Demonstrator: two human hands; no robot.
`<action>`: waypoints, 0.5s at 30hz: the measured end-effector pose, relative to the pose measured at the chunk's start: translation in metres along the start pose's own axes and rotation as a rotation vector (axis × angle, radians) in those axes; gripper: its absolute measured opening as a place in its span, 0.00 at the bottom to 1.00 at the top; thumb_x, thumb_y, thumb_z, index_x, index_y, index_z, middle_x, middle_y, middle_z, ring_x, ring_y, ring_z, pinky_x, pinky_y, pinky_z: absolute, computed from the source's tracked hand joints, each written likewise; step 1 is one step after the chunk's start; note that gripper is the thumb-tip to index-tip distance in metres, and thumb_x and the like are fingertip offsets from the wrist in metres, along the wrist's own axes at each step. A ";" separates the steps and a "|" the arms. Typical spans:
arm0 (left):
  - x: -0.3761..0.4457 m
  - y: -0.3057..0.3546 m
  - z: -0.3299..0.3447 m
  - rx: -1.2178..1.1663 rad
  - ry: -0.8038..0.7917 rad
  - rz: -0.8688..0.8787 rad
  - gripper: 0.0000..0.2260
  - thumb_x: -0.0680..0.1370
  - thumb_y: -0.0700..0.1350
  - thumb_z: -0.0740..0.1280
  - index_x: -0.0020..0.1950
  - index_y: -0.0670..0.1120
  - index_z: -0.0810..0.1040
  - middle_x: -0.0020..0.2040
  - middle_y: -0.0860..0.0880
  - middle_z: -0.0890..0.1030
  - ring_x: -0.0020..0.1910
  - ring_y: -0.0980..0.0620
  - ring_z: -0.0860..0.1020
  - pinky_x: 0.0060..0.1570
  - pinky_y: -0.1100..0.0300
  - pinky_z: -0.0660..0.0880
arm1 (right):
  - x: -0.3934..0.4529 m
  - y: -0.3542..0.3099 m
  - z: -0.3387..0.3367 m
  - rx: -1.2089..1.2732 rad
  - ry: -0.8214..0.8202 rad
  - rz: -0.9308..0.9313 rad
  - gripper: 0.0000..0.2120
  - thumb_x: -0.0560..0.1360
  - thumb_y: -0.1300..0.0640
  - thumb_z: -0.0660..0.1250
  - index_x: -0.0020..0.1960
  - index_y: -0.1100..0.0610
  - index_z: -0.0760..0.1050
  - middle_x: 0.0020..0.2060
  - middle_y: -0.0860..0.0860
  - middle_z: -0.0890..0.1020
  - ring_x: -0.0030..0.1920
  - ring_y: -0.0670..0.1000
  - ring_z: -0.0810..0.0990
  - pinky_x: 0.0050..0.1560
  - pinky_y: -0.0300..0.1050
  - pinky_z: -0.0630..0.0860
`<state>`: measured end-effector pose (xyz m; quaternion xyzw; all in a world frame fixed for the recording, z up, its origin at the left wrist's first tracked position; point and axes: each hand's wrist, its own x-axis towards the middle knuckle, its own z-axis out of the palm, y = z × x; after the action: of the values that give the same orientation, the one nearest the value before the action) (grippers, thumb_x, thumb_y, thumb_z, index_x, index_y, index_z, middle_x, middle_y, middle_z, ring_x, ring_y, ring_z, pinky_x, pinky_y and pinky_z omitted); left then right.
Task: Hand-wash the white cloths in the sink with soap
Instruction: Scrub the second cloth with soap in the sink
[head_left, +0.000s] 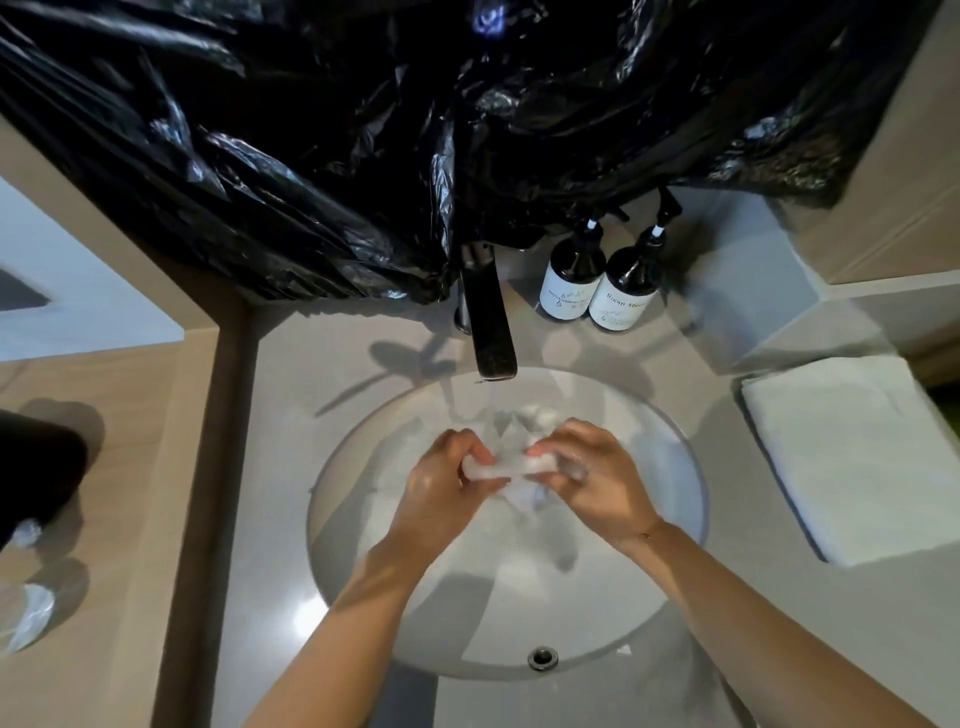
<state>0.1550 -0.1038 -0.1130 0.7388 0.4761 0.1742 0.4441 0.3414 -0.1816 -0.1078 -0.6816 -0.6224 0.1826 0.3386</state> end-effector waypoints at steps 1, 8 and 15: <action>-0.005 -0.003 -0.001 0.031 -0.052 -0.020 0.14 0.70 0.47 0.76 0.40 0.56 0.71 0.42 0.57 0.75 0.37 0.61 0.73 0.36 0.71 0.66 | -0.005 0.001 0.001 -0.025 -0.079 0.021 0.08 0.70 0.60 0.75 0.49 0.52 0.83 0.45 0.42 0.78 0.46 0.46 0.77 0.50 0.37 0.72; -0.013 -0.039 0.017 0.443 0.080 -0.186 0.09 0.76 0.45 0.68 0.55 0.55 0.80 0.62 0.54 0.69 0.61 0.51 0.69 0.57 0.63 0.70 | -0.026 0.042 0.024 -0.241 -0.029 0.344 0.14 0.75 0.52 0.62 0.55 0.56 0.81 0.52 0.53 0.81 0.54 0.57 0.79 0.53 0.46 0.75; 0.029 -0.063 0.084 0.451 -0.043 -0.118 0.18 0.74 0.51 0.61 0.55 0.44 0.83 0.54 0.42 0.82 0.51 0.41 0.82 0.48 0.51 0.78 | -0.029 0.061 0.113 -0.406 -0.167 0.515 0.25 0.79 0.42 0.51 0.72 0.51 0.68 0.72 0.59 0.67 0.70 0.61 0.62 0.65 0.56 0.73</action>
<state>0.1916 -0.1107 -0.2156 0.7938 0.5356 0.0214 0.2874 0.3056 -0.1832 -0.2343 -0.8528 -0.4789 0.1897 0.0865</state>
